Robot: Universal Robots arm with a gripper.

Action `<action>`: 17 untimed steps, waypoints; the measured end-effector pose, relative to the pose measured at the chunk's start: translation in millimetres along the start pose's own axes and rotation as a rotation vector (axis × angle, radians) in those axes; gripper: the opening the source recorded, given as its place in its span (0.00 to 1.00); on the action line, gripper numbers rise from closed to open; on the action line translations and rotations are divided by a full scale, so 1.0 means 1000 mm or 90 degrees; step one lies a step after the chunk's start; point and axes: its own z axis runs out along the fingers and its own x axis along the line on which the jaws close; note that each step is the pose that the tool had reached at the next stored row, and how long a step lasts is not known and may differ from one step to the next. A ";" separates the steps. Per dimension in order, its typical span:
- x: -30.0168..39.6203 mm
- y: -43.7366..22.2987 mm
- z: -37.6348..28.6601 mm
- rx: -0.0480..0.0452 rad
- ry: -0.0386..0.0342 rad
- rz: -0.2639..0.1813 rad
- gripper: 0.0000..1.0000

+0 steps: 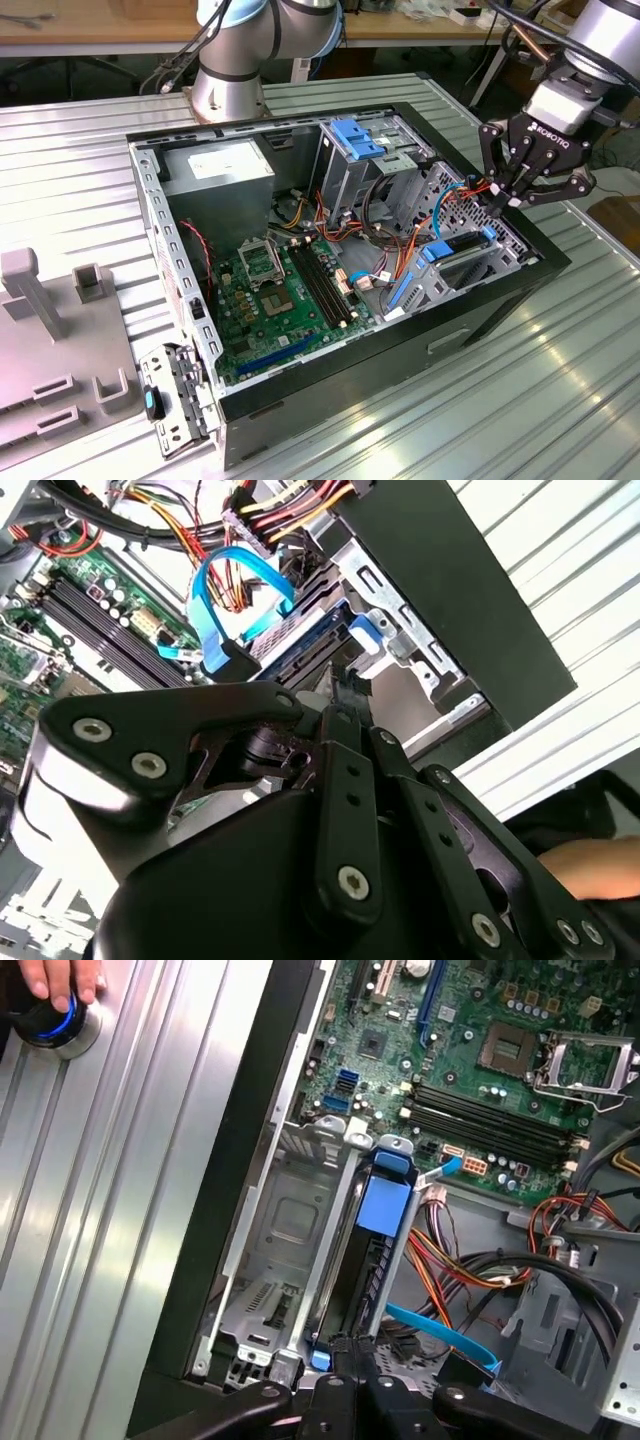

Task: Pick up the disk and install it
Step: 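Insert the first disk wire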

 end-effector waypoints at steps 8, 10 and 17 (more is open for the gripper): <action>0.0003 -0.0009 0.0000 0.0017 0.0005 -0.081 0.11; 0.0004 -0.0010 0.0000 0.0025 0.0008 -0.122 0.11; 0.0010 -0.0030 0.0000 0.0053 0.0017 -0.259 0.11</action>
